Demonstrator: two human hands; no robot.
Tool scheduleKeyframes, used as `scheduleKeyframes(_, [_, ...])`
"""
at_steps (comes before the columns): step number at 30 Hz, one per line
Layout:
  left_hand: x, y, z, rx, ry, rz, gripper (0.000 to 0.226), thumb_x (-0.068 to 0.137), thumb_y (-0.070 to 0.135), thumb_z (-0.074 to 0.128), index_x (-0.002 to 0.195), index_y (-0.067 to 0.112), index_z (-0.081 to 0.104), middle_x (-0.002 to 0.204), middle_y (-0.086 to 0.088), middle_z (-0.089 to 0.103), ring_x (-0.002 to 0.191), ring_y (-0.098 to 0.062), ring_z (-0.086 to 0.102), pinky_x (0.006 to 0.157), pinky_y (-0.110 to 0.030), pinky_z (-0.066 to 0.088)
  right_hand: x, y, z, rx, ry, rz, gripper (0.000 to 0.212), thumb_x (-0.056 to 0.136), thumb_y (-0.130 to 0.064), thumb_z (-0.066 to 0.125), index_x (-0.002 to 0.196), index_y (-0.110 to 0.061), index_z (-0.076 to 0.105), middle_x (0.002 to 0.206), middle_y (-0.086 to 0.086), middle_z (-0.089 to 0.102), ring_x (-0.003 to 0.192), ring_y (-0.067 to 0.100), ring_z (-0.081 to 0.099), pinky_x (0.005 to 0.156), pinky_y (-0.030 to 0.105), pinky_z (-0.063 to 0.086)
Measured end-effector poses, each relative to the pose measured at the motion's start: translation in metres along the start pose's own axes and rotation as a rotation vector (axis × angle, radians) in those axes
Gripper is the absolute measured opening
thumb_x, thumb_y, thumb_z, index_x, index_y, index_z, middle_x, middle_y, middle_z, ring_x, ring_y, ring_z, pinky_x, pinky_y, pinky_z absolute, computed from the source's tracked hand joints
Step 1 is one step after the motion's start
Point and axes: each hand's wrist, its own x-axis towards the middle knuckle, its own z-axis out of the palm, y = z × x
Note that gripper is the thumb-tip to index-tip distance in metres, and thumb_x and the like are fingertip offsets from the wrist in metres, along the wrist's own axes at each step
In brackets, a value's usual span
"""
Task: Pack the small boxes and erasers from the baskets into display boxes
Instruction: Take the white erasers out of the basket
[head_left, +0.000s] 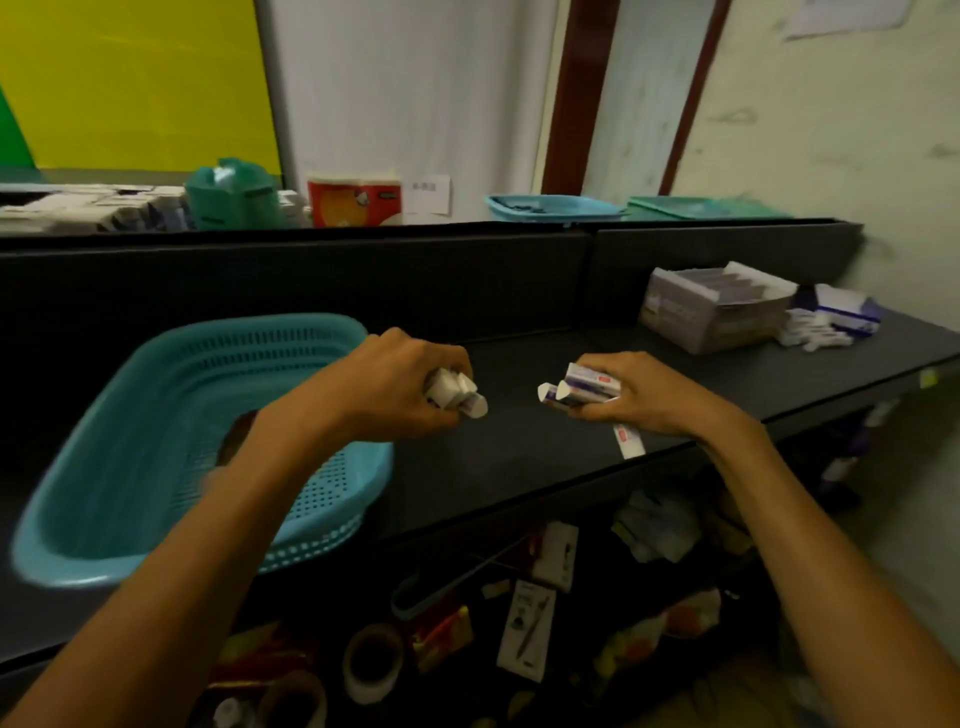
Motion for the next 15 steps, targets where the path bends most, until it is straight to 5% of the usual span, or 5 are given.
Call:
scheduleKeyframes(6, [0.090,0.087,0.057,-0.071,-0.062,0.066,0.026,0.078,0.041,0.066,0.103,0.039,0.059,0.078,0.015,0.058,0.069,-0.002,0.054,0.062,-0.019,0.041,-0.058,0.106,-0.045,0.017,0.030,0.111,0.016,0.082,-0.029,0.073,0.084,-0.030,0.057,0.080,-0.007,0.061,0.072,0.001,0.057,0.063,0.016,0.040])
scheduleKeyframes(15, [0.230,0.195,0.147,-0.176,-0.157,0.115,0.027,0.078,0.042,0.067,0.103,0.038,0.058,0.094,0.009,0.063,0.089,-0.012,0.059,0.082,-0.036,0.050,-0.123,0.261,-0.103,0.007,0.106,0.279,0.025,0.082,-0.033,0.072,0.099,-0.017,0.061,0.090,-0.003,0.066,0.080,0.009,0.061,0.072,0.026,0.048])
